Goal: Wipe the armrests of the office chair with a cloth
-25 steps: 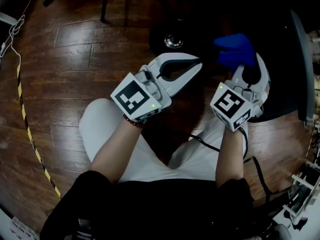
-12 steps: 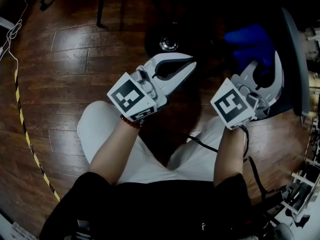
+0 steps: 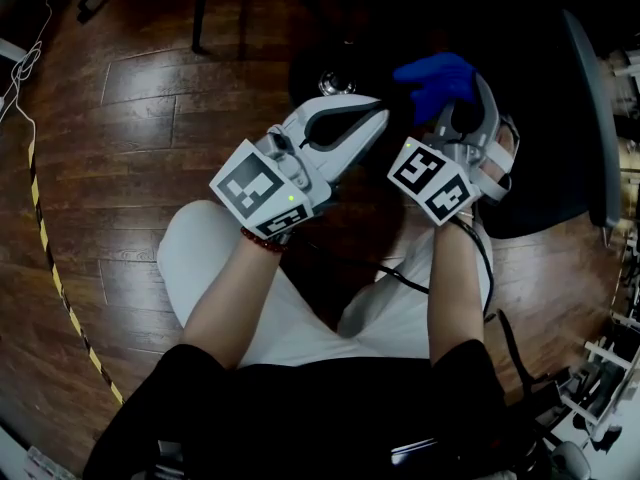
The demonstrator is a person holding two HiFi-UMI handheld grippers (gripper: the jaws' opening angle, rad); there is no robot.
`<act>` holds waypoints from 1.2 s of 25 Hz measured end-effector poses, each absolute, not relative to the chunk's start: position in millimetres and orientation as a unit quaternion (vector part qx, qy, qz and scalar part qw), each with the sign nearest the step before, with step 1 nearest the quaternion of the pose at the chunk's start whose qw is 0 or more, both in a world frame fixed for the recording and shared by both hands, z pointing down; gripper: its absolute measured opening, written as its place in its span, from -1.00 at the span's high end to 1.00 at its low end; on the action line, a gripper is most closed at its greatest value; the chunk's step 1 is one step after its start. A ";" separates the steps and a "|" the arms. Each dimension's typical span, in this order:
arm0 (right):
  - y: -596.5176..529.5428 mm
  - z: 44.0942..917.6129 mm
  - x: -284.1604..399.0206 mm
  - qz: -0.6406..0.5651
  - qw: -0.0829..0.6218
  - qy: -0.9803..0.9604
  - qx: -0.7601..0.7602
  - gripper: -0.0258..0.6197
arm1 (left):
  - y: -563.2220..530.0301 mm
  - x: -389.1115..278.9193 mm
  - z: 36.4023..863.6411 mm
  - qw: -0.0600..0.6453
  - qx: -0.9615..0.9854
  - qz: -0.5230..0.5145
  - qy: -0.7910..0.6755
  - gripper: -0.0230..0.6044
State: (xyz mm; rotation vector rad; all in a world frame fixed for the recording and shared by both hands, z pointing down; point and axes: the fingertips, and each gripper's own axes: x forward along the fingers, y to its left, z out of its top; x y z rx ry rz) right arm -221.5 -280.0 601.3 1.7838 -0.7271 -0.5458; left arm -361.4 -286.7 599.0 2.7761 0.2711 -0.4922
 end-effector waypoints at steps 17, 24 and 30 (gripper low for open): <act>-227.9 600.4 -218.8 -0.220 0.542 -0.314 0.748 0.80 | -259.8 -341.8 610.0 0.159 0.971 -0.140 0.115 0.91; -137.3 572.1 -181.7 -0.028 0.422 -0.354 0.834 0.80 | -203.5 -361.5 570.2 0.231 0.963 -0.088 0.112 0.91; -11.3 543.6 -150.6 0.086 0.366 -0.331 0.865 0.80 | -165.3 -413.8 515.7 0.262 0.963 -0.032 0.052 0.91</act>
